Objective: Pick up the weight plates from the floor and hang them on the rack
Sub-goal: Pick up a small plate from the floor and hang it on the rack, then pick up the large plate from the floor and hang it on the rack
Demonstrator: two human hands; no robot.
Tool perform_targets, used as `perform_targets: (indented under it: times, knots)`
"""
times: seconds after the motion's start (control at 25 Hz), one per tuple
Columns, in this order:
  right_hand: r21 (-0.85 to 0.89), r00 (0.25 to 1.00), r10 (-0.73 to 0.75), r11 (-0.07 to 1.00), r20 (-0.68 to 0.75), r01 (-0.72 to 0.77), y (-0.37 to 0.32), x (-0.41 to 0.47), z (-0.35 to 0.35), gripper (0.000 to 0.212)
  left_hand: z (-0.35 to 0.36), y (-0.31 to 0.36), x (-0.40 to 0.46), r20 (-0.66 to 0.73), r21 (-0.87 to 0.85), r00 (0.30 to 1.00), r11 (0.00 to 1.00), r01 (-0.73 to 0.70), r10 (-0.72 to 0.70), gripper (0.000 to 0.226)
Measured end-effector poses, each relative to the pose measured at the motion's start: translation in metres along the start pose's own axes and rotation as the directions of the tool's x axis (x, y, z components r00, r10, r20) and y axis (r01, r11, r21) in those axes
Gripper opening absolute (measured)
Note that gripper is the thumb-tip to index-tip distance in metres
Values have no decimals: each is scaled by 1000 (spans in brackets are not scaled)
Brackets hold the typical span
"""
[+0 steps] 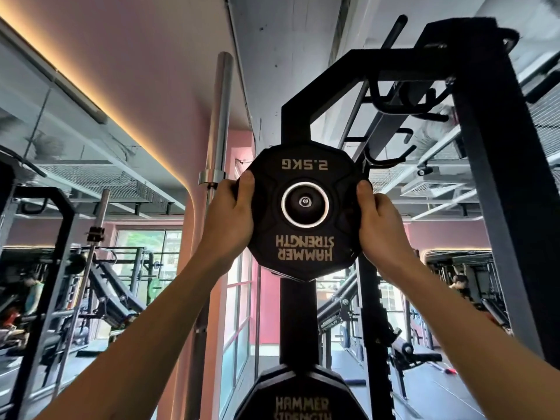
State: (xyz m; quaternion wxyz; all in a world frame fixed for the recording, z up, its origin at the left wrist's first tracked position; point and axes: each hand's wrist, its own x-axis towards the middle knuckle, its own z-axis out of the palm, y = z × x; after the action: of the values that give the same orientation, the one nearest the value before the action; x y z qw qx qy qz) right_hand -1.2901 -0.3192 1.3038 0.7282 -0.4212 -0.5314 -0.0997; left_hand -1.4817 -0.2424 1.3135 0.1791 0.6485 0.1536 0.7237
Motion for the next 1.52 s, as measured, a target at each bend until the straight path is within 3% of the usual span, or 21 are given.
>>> perform_targets:
  times: [0.56,0.72,0.84,1.0,1.12,1.36,1.52]
  knots:
    - [44,999,30,999,21,-31,26,7,9,63,9,-24,-1,47,-15,999,1000,23,-22,38]
    - [-5,997,-22,1000,70,22,31,-24,-3,36,-4,-29,-26,-10,31,1000,999,-15,15,28]
    - [99,993,13,995,120,-25,38,-64,-13,27,-19,-28,-59,-17,94,1000,996,-7,8,22]
    - [146,984,67,985,163,-91,42,-131,-29,33,-38,-24,-128,74,77,995,995,66,-72,17]
    - [119,974,122,982,191,-146,54,-189,-43,23,-52,-33,-191,143,69,972,981,179,-188,12]
    - [-34,923,314,949,221,-315,71,-296,-78,14,-80,-44,-299,169,74,895,911,406,-413,18]
    - [-141,860,469,883,200,-448,71,-363,-108,18,-87,-53,-366,247,78,803,837,541,-542,13]
